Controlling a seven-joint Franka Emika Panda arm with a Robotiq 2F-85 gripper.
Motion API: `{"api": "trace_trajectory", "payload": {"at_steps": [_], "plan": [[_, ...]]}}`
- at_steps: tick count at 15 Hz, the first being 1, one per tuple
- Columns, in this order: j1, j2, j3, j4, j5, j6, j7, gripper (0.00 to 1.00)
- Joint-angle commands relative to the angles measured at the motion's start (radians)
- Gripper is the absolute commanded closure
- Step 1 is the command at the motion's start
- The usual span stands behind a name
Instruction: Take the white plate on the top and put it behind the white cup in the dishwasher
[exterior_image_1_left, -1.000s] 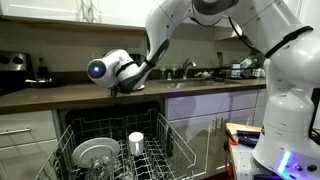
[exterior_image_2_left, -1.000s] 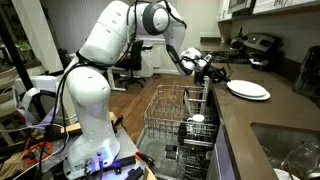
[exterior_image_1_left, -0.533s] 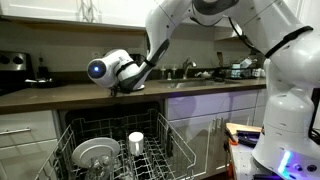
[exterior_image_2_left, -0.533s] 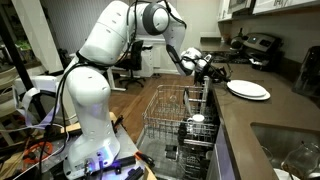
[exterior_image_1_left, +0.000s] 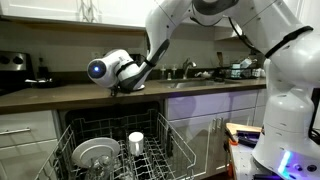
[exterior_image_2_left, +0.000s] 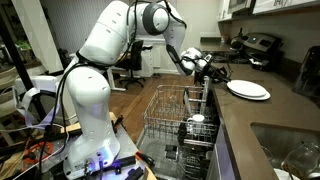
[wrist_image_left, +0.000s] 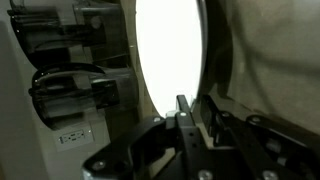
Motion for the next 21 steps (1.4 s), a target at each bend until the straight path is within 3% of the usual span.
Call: {"api": "trace_trajectory", "payload": {"at_steps": [1, 2, 5, 6, 8, 16, 21], "plan": [[-0.004, -0.009, 0.0, -0.003, -0.002, -0.001, -0.001, 0.79], [-0.004, -0.008, -0.001, -0.004, -0.002, -0.002, -0.002, 0.74], [-0.006, -0.007, -0.003, -0.005, 0.0, -0.005, -0.003, 0.73], [-0.007, -0.008, -0.004, -0.006, 0.002, -0.005, -0.003, 0.64], [-0.008, -0.007, -0.005, -0.005, 0.005, -0.007, -0.004, 0.62], [-0.009, -0.003, -0.008, -0.004, 0.016, -0.019, -0.014, 0.7], [-0.01, 0.001, -0.008, -0.003, 0.032, -0.03, -0.018, 0.67]]}}
